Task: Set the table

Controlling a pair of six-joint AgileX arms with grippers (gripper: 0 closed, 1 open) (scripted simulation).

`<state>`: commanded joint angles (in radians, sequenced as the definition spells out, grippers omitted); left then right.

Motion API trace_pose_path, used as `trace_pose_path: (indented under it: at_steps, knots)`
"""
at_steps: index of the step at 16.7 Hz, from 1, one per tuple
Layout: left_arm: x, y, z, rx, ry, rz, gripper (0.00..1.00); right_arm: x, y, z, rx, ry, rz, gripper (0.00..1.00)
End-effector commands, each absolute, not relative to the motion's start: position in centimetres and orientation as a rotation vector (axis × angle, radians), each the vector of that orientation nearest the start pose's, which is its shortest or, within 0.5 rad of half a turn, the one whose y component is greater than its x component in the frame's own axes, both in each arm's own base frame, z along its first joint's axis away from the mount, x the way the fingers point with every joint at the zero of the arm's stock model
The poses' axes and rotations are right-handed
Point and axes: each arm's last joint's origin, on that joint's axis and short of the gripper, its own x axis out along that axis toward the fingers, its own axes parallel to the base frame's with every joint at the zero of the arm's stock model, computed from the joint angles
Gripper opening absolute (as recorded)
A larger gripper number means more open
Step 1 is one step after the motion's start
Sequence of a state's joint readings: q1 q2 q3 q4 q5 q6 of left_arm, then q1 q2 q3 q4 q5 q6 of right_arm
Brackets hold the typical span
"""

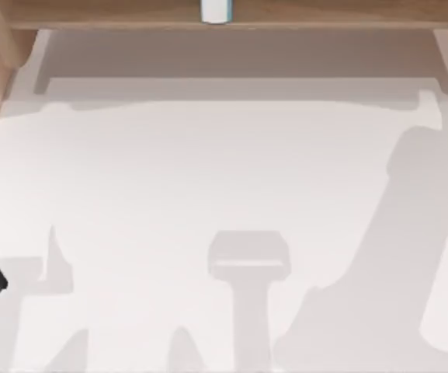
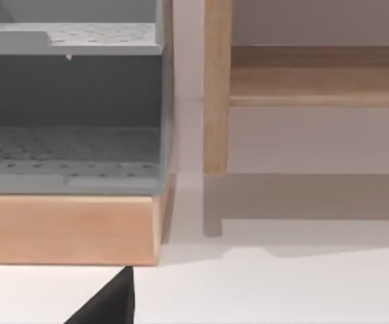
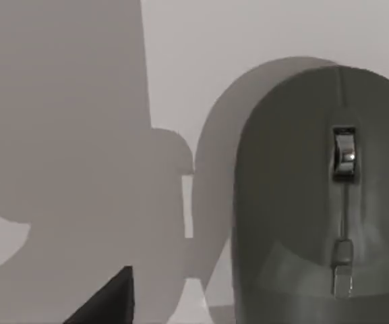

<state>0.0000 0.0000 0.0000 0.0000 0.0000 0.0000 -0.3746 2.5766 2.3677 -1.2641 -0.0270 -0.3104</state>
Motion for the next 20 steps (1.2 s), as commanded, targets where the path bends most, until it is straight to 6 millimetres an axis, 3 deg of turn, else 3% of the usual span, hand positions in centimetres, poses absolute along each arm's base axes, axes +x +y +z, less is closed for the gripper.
trace_pose_path:
  at_steps: [8, 20]
  knots:
    - [10.6, -0.1, 16.0, 0.000, 0.000, 0.000, 1.00, 48.2, -17.9, 13.5, 0.038, 1.468, -0.036, 1.00]
    - [10.6, -0.1, 16.0, 0.000, 0.000, 0.000, 1.00, 48.2, -17.9, 13.5, 0.038, 1.468, -0.036, 0.10]
